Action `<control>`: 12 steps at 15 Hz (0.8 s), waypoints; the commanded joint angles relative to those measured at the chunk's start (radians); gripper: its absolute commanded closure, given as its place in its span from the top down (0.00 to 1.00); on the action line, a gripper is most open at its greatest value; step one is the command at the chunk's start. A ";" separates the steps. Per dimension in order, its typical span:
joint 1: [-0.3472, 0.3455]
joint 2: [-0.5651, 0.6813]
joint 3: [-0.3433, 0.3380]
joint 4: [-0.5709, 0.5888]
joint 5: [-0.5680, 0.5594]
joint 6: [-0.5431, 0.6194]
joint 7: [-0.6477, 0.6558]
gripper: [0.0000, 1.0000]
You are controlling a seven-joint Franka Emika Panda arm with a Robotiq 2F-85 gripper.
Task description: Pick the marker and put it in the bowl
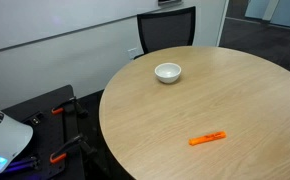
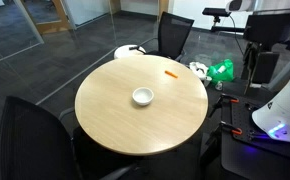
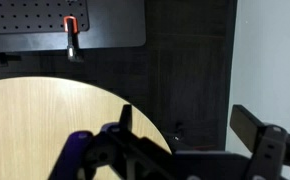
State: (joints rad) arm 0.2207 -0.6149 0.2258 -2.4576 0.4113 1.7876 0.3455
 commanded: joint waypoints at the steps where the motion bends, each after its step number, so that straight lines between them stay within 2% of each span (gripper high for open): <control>1: -0.014 -0.001 0.011 0.002 0.006 -0.005 -0.006 1.00; 7: -0.014 -0.001 0.010 0.002 -0.001 -0.008 -0.013 1.00; 12: -0.061 -0.029 0.004 -0.011 -0.094 0.018 -0.008 1.00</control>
State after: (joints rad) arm 0.1985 -0.6170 0.2264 -2.4576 0.3649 1.7919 0.3416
